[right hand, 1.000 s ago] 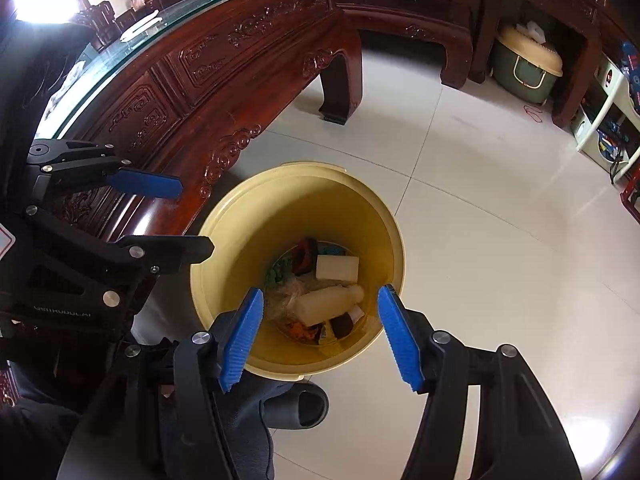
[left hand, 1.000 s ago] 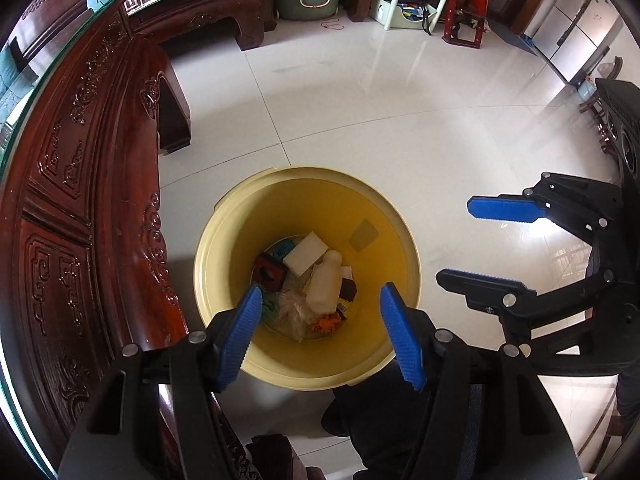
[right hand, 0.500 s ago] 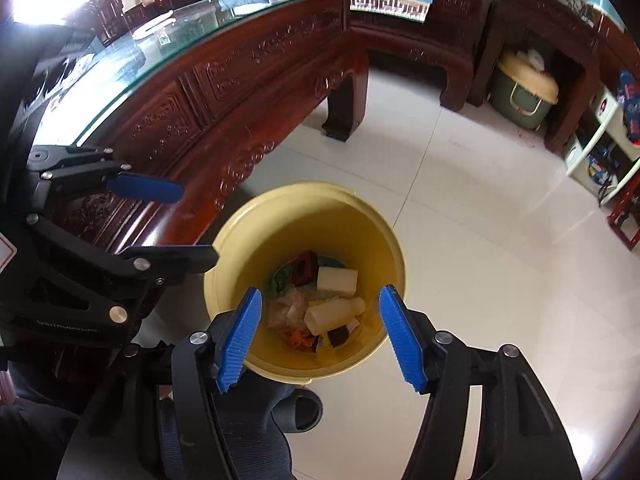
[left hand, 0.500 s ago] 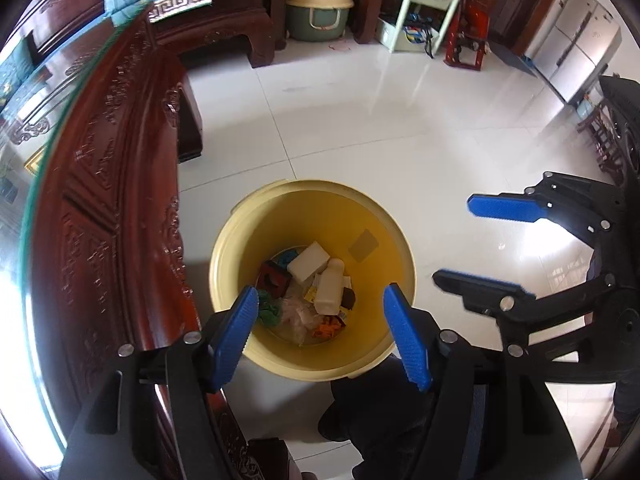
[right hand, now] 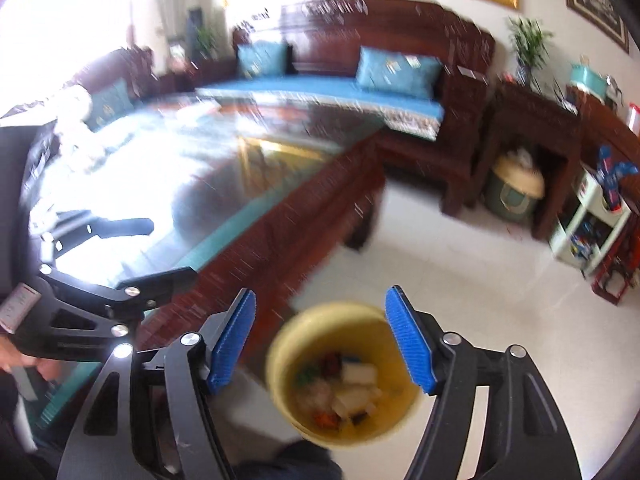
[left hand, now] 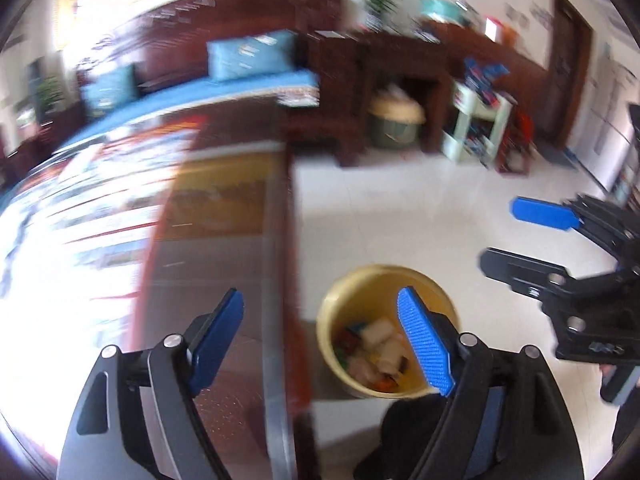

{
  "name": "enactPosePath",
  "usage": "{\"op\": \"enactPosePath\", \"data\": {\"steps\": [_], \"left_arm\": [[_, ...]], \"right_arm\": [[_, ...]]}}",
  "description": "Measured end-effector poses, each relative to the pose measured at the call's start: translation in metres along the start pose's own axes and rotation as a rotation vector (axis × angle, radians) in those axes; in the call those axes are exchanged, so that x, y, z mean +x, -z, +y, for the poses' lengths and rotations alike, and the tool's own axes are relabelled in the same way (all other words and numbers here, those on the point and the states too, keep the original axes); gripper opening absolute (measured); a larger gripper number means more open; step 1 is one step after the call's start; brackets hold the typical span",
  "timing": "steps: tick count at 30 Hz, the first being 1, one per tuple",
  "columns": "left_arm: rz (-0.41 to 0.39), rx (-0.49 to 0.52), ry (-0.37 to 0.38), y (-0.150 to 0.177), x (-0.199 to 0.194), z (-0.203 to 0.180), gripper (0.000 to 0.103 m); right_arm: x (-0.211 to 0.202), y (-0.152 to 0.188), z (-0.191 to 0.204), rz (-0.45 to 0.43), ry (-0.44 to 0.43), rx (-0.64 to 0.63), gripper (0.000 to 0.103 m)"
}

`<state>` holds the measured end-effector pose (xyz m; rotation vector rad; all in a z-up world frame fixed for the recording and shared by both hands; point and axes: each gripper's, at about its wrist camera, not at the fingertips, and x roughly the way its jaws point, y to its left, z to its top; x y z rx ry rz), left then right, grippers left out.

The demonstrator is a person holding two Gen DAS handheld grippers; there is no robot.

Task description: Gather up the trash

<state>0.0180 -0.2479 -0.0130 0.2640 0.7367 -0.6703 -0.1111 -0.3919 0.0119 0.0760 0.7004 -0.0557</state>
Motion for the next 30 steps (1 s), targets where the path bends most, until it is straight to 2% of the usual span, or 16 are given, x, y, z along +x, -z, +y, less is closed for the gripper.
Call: {"op": "enactPosePath", "data": {"steps": [3,6,8,10,17,19,25,30], "left_arm": [[-0.061,-0.084,-0.091,0.015,-0.039,0.038,0.080],[-0.117,-0.143,-0.192,0.031,-0.076,0.072,0.081],[-0.152,-0.182,-0.243,0.041,-0.097,0.093,0.089],[-0.184,-0.215,-0.296,0.050,-0.115,0.113,0.090],[-0.252,-0.313,-0.442,0.083,-0.166,0.172,0.092],[-0.271,-0.336,-0.477,0.092,-0.177,0.183,0.099],[-0.305,-0.379,-0.611,0.112,-0.200,0.210,0.099],[-0.264,-0.432,-0.618,0.122,-0.198,0.222,0.099]], "right_arm": [[-0.011,-0.011,0.043,-0.097,-0.052,-0.022,0.087],[-0.016,-0.021,0.087,-0.163,-0.108,-0.058,0.089],[-0.018,-0.028,0.115,-0.192,-0.149,-0.080,0.090],[-0.019,-0.033,0.142,-0.215,-0.174,-0.102,0.090],[-0.024,-0.044,0.227,-0.279,-0.200,-0.144,0.092],[-0.027,-0.044,0.248,-0.295,-0.199,-0.143,0.095],[-0.020,-0.039,0.278,-0.312,-0.148,-0.129,0.095],[-0.006,-0.033,0.287,-0.264,-0.122,-0.110,0.095]]}}
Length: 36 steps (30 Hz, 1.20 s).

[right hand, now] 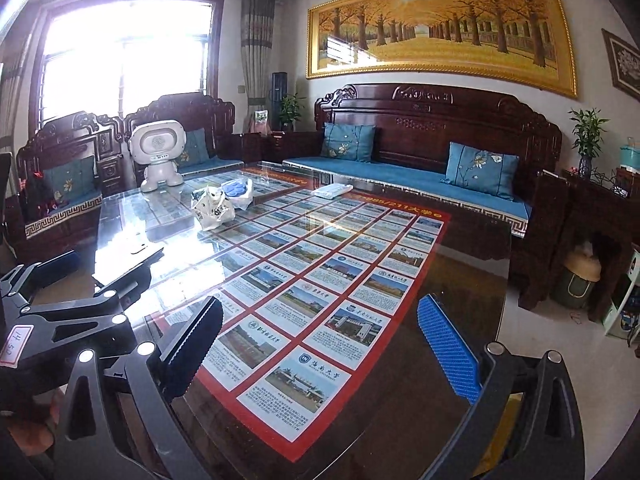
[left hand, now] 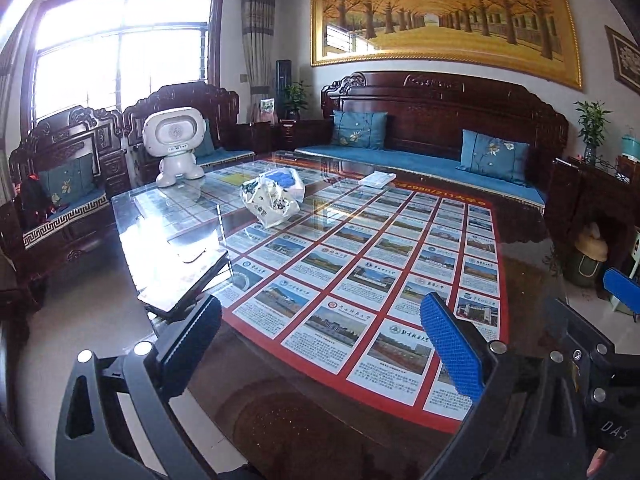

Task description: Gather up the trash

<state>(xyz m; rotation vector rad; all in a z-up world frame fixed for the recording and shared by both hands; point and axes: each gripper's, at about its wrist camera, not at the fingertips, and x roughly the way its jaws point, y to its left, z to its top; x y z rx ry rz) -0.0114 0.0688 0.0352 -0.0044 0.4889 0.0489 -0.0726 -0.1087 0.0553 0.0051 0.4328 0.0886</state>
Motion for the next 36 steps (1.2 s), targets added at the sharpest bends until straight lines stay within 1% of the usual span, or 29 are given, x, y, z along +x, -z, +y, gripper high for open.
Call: {"op": "enactPosePath", "data": {"steps": [4,10,13,14,17,21,24,26,28,31,36], "left_arm": [[0.060,0.009,0.024,0.007,0.010,-0.003,0.099],[0.098,0.013,0.030,0.013,0.019,-0.010,0.099],[0.093,0.044,-0.003,0.012,0.019,-0.016,0.099],[0.090,0.052,-0.004,0.012,0.018,-0.018,0.099],[0.088,0.055,0.006,0.011,0.017,-0.021,0.099],[0.077,0.058,-0.002,0.010,0.014,-0.023,0.099],[0.077,0.036,0.015,0.008,0.013,-0.020,0.099],[0.076,0.015,0.024,0.008,0.013,-0.017,0.099],[0.068,-0.001,0.001,0.008,0.012,-0.015,0.099],[0.059,0.002,-0.052,0.009,0.013,-0.014,0.099],[0.066,0.023,-0.064,0.009,0.014,-0.015,0.099]], "right_arm": [[0.005,0.004,-0.003,0.030,0.017,0.003,0.095],[0.009,0.008,-0.012,0.055,0.016,0.023,0.095],[0.011,0.008,-0.012,0.059,0.013,0.024,0.095],[0.011,0.008,-0.011,0.059,0.015,0.020,0.095],[0.012,0.007,-0.012,0.059,0.011,0.018,0.095],[0.012,0.006,-0.015,0.057,0.001,0.035,0.095],[0.012,0.005,-0.018,0.050,0.009,0.044,0.095],[0.011,0.005,-0.018,0.040,0.035,0.035,0.095],[0.010,0.005,-0.017,0.032,0.054,0.014,0.095],[0.010,0.006,-0.017,0.035,0.038,0.018,0.095],[0.012,0.007,-0.016,0.042,0.033,0.018,0.095]]}}
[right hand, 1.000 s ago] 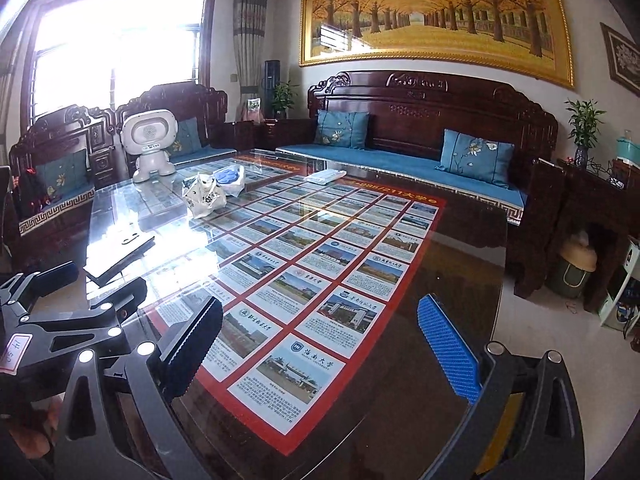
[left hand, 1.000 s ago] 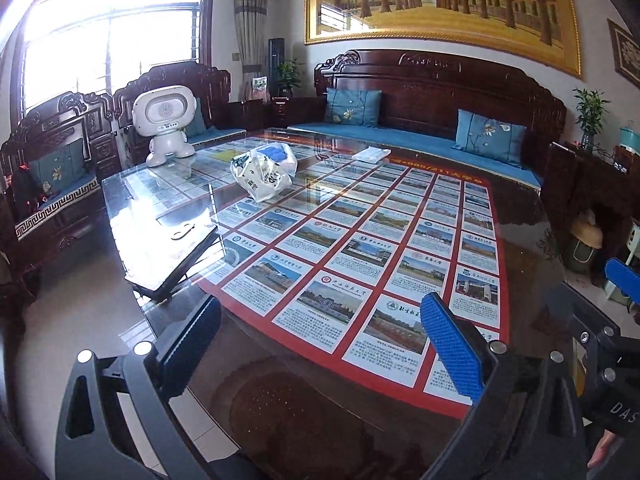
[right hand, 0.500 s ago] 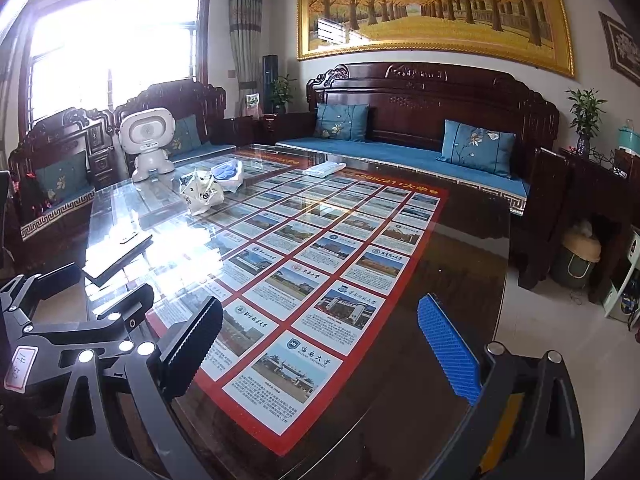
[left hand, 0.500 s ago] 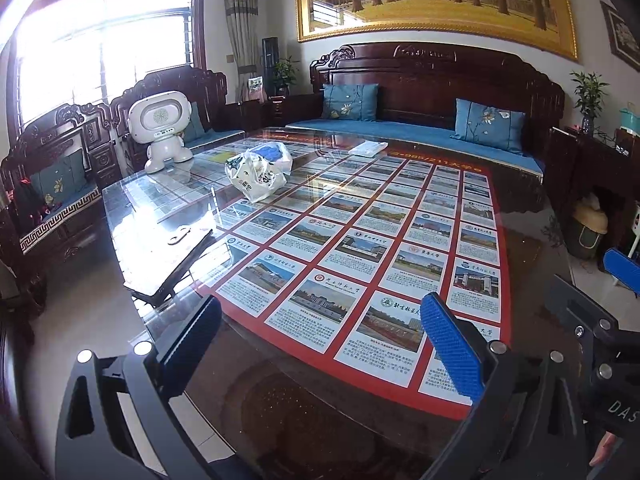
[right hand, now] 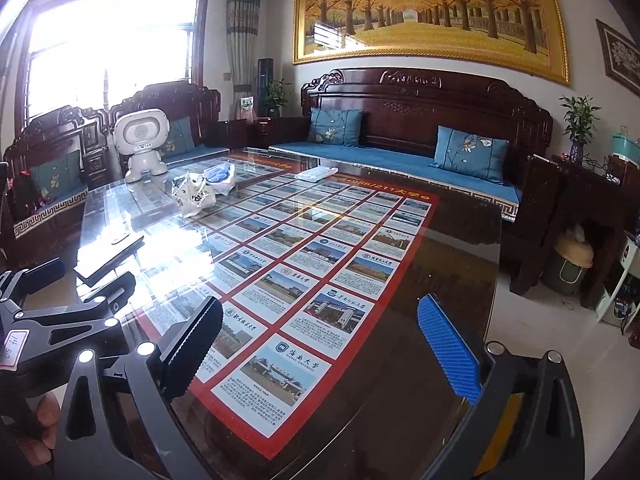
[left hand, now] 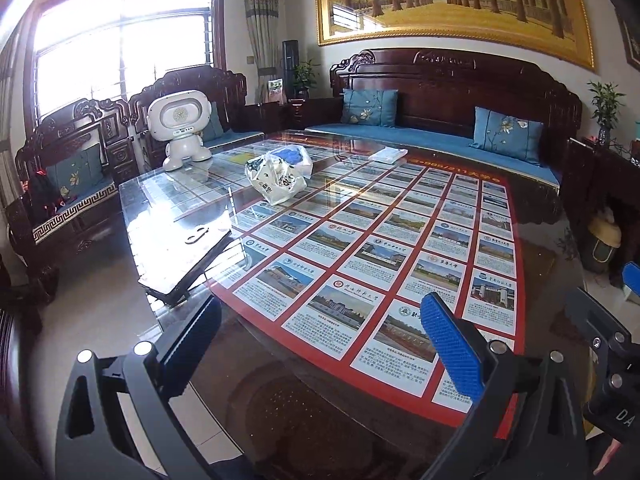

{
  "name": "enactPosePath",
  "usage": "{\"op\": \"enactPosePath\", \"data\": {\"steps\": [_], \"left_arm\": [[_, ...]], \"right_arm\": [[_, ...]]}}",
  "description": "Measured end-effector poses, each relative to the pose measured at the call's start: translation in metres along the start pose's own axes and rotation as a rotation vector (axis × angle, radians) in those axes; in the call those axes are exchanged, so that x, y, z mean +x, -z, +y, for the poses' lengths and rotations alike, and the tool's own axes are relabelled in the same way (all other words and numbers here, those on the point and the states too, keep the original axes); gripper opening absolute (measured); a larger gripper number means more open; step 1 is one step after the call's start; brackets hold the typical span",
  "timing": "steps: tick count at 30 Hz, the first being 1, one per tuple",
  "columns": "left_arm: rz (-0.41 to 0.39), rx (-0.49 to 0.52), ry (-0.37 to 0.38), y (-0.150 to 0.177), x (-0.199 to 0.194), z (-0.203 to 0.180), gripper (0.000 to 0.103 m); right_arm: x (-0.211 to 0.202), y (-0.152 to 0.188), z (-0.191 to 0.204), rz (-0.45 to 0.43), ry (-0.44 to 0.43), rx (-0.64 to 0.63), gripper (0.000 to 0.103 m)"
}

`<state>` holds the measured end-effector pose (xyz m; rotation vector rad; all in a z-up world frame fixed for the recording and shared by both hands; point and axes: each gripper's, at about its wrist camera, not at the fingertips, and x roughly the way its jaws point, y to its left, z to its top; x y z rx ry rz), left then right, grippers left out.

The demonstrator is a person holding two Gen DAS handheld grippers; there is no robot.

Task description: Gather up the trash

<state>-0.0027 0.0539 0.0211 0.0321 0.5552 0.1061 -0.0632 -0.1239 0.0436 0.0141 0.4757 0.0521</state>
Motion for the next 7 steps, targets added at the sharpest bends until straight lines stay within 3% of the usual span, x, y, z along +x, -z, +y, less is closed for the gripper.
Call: {"op": "enactPosePath", "data": {"steps": [7], "left_arm": [[0.023,0.013,0.044,-0.0010,0.0009,-0.0038,0.099]], "right_arm": [[0.0029,0.0010,-0.0022,0.011,-0.012,0.014,0.095]]}}
